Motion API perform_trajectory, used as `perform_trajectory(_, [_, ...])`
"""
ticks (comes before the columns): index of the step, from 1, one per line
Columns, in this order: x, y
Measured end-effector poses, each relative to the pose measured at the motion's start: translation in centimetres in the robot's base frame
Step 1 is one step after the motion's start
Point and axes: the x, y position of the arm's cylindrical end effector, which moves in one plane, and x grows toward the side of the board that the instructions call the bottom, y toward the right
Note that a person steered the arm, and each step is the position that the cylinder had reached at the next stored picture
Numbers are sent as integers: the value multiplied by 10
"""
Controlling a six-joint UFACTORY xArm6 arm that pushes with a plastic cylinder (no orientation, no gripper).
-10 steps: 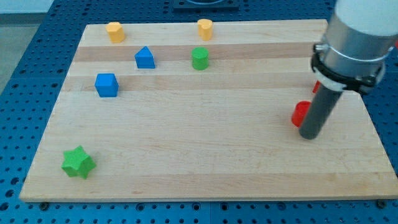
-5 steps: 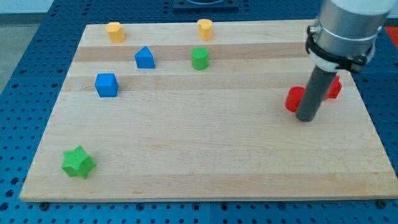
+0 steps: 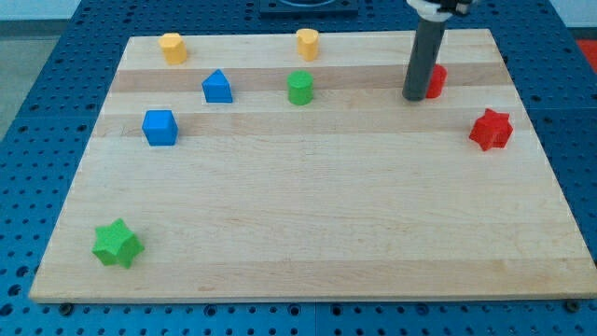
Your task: Push the red circle towards the top right
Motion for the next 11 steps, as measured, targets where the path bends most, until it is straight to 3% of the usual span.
perform_trajectory(1, [-23,14])
perform_trajectory(6, [14,75])
perform_trajectory(11, [-53,78])
